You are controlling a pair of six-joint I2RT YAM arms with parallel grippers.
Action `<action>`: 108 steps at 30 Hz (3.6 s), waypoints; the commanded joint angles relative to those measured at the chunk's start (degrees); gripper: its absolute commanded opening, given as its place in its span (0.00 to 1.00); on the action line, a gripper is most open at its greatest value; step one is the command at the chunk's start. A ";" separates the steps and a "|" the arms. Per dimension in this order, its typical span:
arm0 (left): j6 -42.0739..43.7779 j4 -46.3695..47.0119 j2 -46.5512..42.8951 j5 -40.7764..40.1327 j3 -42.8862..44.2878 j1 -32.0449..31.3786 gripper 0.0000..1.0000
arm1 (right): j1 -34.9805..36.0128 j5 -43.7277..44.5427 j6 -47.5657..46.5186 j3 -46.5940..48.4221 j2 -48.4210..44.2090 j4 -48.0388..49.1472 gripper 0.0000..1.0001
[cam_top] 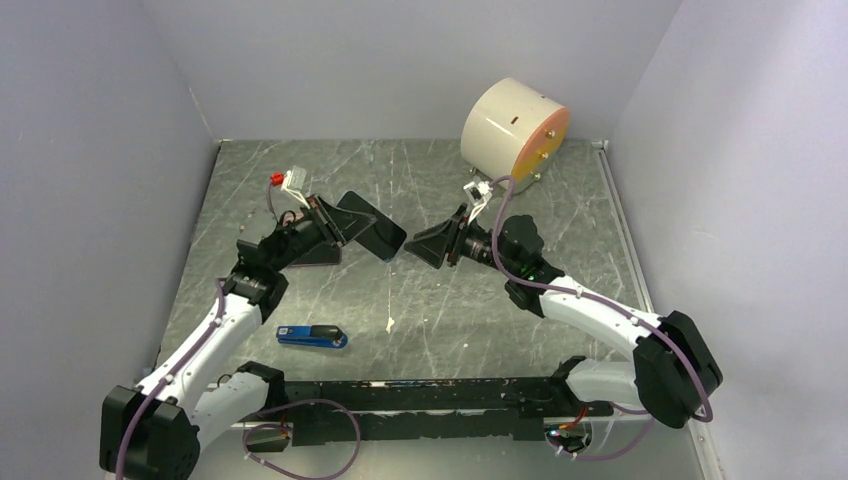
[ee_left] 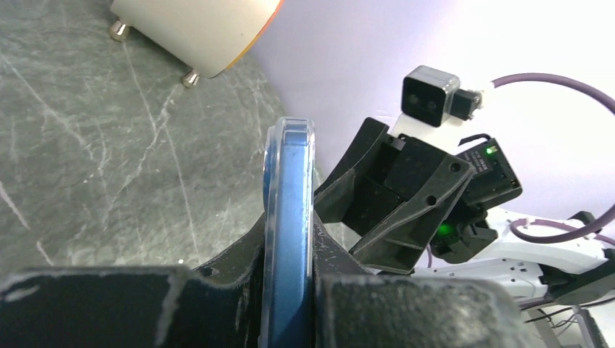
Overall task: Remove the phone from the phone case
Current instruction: Remove the phone case from the phone.
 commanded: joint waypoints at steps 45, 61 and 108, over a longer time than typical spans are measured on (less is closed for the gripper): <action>-15.65 30.96 4.99 3.88 -3.51 0.16 0.03 | -2.09 -9.42 11.54 2.97 3.54 10.17 0.39; -22.47 46.55 10.04 2.73 -6.40 0.16 0.03 | -0.29 -13.95 14.57 4.74 7.41 14.89 0.32; -5.58 31.54 9.02 -0.28 -5.17 -4.94 0.49 | -1.18 -17.05 24.53 7.47 12.36 28.12 0.00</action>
